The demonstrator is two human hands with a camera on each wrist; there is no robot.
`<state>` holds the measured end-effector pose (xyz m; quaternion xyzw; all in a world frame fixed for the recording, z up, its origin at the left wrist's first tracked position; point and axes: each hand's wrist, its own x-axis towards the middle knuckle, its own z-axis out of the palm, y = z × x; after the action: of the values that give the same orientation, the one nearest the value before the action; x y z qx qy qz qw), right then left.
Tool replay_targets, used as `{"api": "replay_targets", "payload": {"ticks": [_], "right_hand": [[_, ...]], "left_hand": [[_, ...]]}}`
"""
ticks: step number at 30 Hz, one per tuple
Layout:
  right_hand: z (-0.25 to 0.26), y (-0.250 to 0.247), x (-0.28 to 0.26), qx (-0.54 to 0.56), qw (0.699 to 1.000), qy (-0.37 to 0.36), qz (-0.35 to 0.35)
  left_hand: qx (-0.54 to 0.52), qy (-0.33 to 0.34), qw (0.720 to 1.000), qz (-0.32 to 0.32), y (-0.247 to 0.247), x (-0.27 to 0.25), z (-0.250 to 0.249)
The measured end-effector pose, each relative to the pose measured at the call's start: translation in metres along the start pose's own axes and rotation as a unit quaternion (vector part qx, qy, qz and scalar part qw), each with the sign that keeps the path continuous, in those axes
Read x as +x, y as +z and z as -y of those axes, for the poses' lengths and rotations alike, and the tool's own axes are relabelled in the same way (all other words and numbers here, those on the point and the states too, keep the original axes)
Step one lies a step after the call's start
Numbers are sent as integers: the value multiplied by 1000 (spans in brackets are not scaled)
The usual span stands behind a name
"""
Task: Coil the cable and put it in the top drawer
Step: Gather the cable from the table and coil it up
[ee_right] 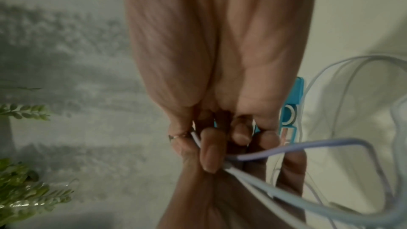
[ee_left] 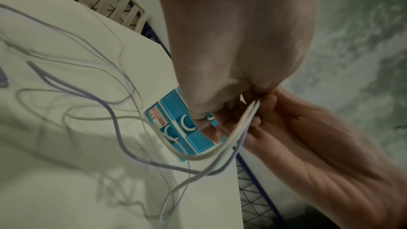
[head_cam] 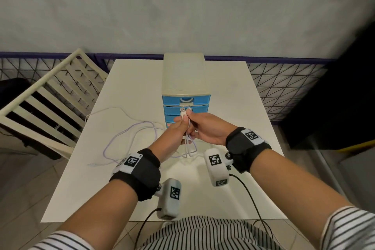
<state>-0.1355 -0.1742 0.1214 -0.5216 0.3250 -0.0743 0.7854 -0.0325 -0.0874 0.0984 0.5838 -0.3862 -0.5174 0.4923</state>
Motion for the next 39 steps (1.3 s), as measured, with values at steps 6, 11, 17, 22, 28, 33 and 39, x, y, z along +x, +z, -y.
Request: {"api": "replay_targets", "payload": {"ticks": [6, 11, 17, 22, 28, 33, 39], "right_hand": [[0, 5, 2, -27, 999, -42, -14], [10, 2, 7, 100, 985, -130, -54], [15, -22, 5, 182, 965, -160, -100], [18, -46, -3, 127, 975, -141, -112], [8, -27, -10, 7, 997, -62, -36], [0, -11, -8, -44, 998, -42, 9], [-3, -2, -11, -74, 996, -32, 47]], "left_hand": [[-73, -34, 995, 61, -4, 3, -7], [5, -35, 995, 96, -6, -3, -7], [198, -4, 975, 99, -25, -9, 0], [331, 10, 939, 89, -58, -15, 14], [409, 125, 902, 57, -48, -10, -6], [340, 165, 926, -6, -24, -4, -27], [350, 136, 924, -76, -17, -10, -38]]}}
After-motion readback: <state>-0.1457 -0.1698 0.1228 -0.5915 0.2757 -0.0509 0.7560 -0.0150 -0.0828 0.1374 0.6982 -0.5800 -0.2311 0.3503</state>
